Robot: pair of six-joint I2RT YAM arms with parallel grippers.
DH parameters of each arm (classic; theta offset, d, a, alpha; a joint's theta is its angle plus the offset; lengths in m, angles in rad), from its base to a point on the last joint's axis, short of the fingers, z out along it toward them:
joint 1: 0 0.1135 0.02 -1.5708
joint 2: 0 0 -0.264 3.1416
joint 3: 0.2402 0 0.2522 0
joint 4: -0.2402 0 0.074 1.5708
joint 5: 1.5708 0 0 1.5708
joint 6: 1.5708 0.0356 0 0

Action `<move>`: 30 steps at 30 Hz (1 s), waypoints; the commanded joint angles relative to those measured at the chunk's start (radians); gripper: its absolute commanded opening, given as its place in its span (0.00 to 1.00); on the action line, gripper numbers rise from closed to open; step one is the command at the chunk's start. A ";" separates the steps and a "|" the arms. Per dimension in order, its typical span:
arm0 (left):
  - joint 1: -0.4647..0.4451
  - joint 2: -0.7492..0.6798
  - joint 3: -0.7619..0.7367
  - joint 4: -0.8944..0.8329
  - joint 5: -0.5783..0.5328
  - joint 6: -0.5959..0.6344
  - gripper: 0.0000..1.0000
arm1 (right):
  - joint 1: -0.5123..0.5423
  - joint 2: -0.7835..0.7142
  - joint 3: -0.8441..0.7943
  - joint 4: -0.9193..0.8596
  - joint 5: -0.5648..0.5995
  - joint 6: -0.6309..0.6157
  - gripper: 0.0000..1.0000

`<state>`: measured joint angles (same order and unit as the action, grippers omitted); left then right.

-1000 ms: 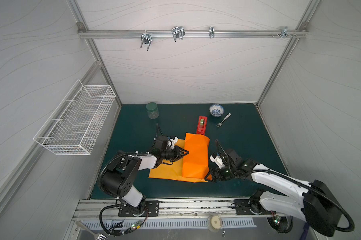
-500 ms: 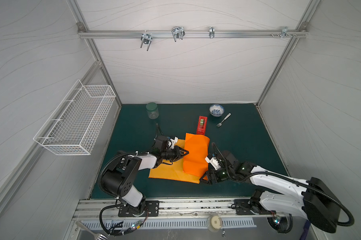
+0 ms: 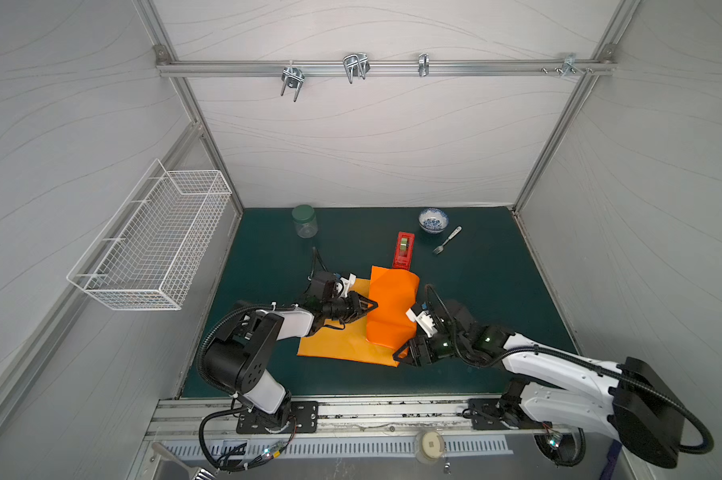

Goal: Wrap the gift box in paper

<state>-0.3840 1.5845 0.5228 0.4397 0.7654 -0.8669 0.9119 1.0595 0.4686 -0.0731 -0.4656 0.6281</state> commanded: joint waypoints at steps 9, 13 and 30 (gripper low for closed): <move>0.002 0.073 -0.038 -0.212 -0.127 0.011 0.05 | 0.175 -0.193 -0.035 -0.267 0.468 -0.101 0.90; 0.002 0.075 -0.038 -0.210 -0.129 0.009 0.05 | 0.276 -0.157 -0.051 -0.237 0.615 -0.073 0.91; 0.002 0.080 -0.030 -0.216 -0.123 0.013 0.05 | 0.399 0.090 -0.052 0.074 0.964 -0.003 0.98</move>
<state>-0.3794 1.5925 0.5259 0.4427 0.7795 -0.8658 1.3033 1.1450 0.4091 -0.0521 0.3981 0.5926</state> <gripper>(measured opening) 0.227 0.978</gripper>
